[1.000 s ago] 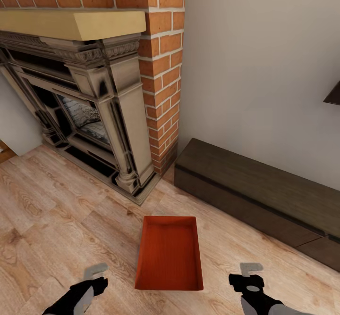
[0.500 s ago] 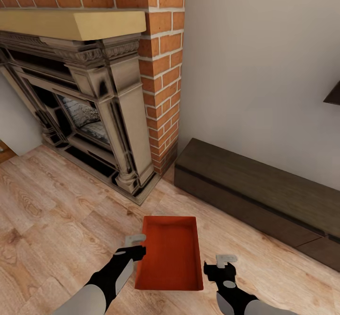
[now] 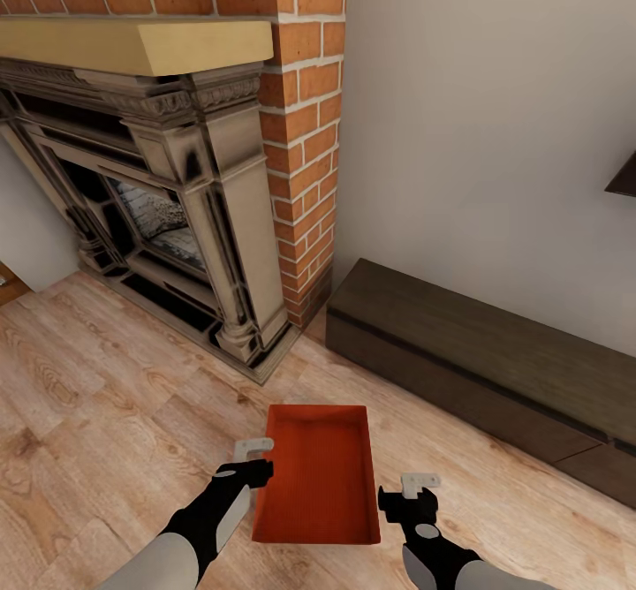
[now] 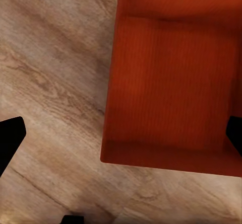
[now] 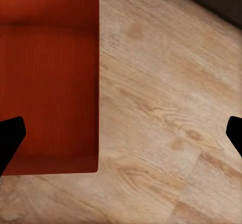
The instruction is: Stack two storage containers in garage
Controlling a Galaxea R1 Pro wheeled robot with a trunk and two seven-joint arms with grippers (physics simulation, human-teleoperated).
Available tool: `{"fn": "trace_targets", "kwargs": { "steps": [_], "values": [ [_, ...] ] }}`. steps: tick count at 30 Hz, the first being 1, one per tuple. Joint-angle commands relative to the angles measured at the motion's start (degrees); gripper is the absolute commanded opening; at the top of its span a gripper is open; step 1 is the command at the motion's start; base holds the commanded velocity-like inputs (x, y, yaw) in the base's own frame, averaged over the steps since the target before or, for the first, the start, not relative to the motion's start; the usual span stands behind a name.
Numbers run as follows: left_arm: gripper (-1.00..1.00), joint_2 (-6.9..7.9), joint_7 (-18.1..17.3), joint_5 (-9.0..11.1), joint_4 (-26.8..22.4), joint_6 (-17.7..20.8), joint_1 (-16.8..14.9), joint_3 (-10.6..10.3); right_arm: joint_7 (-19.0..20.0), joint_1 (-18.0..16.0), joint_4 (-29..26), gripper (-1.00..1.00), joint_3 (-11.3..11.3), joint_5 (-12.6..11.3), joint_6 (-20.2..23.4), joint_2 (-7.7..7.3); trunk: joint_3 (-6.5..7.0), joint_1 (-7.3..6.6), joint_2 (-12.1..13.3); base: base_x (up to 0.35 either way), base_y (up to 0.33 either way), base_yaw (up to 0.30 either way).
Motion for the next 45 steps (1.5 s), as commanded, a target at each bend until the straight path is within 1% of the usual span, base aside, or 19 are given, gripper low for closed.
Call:
{"fn": "trace_targets", "kwargs": {
  "steps": [1,5,7,8,11,17,21,28,36,39,45],
  "values": [
    [1.00,0.03,0.5,0.6,-0.1,0.3,0.0,-0.5,-0.2,0.0,0.0,1.00,0.5,-0.5,-0.2,0.02,-0.04,0.00,0.0,0.000,0.000,0.000],
    [1.00,-0.06,0.5,0.6,-0.1,0.3,0.0,-0.3,0.0,0.0,0.0,1.00,0.5,-0.5,-0.2,0.03,-0.04,0.00,0.0,0.000,0.000,0.000],
    [1.00,-0.06,0.5,0.6,-0.1,0.3,0.0,-0.3,0.0,0.0,0.0,1.00,0.5,-0.5,-0.2,0.44,-0.04,0.00,0.0,0.000,0.000,0.000],
    [1.00,-0.04,0.5,0.5,-0.1,0.3,0.0,-0.3,0.0,0.0,0.0,1.00,0.5,-0.5,-0.2,0.95,-0.04,0.00,0.0,0.000,0.000,0.000],
    [1.00,0.02,0.5,0.5,-0.1,0.3,0.0,-0.3,0.1,0.0,0.0,1.00,0.5,-0.4,-0.2,1.85,-0.04,0.00,0.0,0.000,0.000,0.000],
    [1.00,0.00,0.5,0.5,-0.2,0.3,0.0,-0.4,0.1,0.0,0.0,1.00,0.4,-0.3,-0.6,2.45,-0.04,0.00,0.0,0.000,0.000,0.000],
    [1.00,-0.05,0.5,0.6,-0.1,0.3,0.0,-0.3,0.1,0.0,0.0,1.00,0.4,-0.5,-2.0,2.57,-0.04,0.00,0.0,0.000,0.000,0.000],
    [1.00,-0.12,0.5,0.6,-0.1,0.3,0.0,-0.2,0.1,0.0,0.0,1.00,0.3,-0.5,-2.4,2.51,-0.04,0.00,0.0,0.000,0.000,0.000],
    [1.00,0.02,0.5,0.6,-0.1,0.3,0.0,-0.3,0.4,0.0,0.0,1.00,0.3,-0.5,-2.5,2.43,-1.48,1.76,-3.2,0.000,0.000,0.000],
    [1.00,0.10,0.5,0.6,-0.1,0.3,0.0,-0.5,1.3,0.0,0.0,1.00,0.2,-0.6,-2.5,2.42,-2.02,2.42,-4.4,0.000,0.000,0.000],
    [1.00,0.16,0.5,0.5,0.1,0.3,0.0,-0.7,1.8,0.0,0.0,1.00,0.1,-0.6,-2.5,2.41,-3.09,3.73,-6.8,0.000,0.000,0.000]
  ]
}}
